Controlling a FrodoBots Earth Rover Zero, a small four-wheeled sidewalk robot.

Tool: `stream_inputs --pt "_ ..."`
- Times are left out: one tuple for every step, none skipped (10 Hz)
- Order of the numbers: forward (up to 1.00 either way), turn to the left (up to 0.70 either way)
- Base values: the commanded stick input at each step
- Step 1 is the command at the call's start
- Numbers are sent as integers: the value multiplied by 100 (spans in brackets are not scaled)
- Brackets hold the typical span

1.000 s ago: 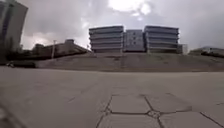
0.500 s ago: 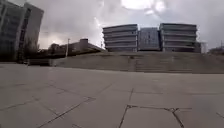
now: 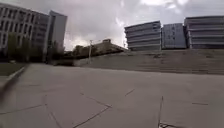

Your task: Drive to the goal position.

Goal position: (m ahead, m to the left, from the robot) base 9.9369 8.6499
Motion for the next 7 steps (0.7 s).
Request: stream_inputs --pt "100 0" --pt "100 0" --pt "100 0" --pt "100 0" --pt "100 0" --pt "100 0" --pt "100 0"
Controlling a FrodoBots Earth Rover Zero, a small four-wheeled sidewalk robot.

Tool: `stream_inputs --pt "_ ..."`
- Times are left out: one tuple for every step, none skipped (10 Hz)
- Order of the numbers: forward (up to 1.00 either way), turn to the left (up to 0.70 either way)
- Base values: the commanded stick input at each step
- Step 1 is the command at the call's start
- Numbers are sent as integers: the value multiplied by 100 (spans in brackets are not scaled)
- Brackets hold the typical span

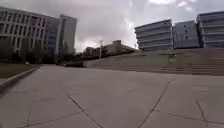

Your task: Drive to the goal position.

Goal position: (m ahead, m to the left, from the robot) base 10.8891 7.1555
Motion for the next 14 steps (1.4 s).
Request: stream_inputs --pt "100 0" --pt "100 0" --pt "100 0" --pt "100 0" --pt "100 0" --pt "100 2" --pt "100 27" --pt "100 38" --pt "100 40" --pt "100 40" --pt "100 40" --pt "100 0" --pt "100 0" --pt "100 0"
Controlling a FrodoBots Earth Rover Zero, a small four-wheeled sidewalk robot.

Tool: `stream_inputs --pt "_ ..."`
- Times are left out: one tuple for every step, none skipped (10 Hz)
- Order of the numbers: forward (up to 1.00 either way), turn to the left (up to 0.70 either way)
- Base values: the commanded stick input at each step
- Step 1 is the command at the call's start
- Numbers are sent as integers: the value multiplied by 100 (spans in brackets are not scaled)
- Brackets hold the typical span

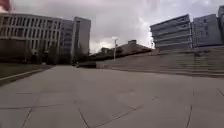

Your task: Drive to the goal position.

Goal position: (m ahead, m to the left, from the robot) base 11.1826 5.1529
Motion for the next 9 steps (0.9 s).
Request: stream_inputs --pt "100 0" --pt "100 0" --pt "100 0" --pt "100 0" --pt "100 0" --pt "100 0" --pt "100 0" --pt "100 0" --pt "100 0"
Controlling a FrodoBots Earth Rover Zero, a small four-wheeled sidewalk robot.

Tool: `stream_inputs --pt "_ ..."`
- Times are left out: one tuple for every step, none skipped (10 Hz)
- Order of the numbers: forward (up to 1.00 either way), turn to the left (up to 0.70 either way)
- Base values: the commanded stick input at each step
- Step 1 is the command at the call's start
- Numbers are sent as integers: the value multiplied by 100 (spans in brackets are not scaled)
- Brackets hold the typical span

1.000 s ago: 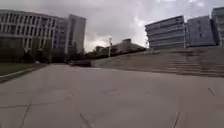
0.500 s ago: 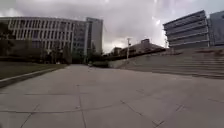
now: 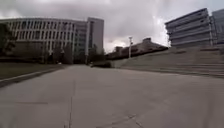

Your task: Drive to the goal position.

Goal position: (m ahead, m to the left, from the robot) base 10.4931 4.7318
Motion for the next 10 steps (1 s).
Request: stream_inputs --pt "100 0" --pt "100 0" --pt "100 0" --pt "100 0" --pt "100 0" --pt "100 0" --pt "100 0" --pt "100 0" --pt "100 2" --pt "100 38"
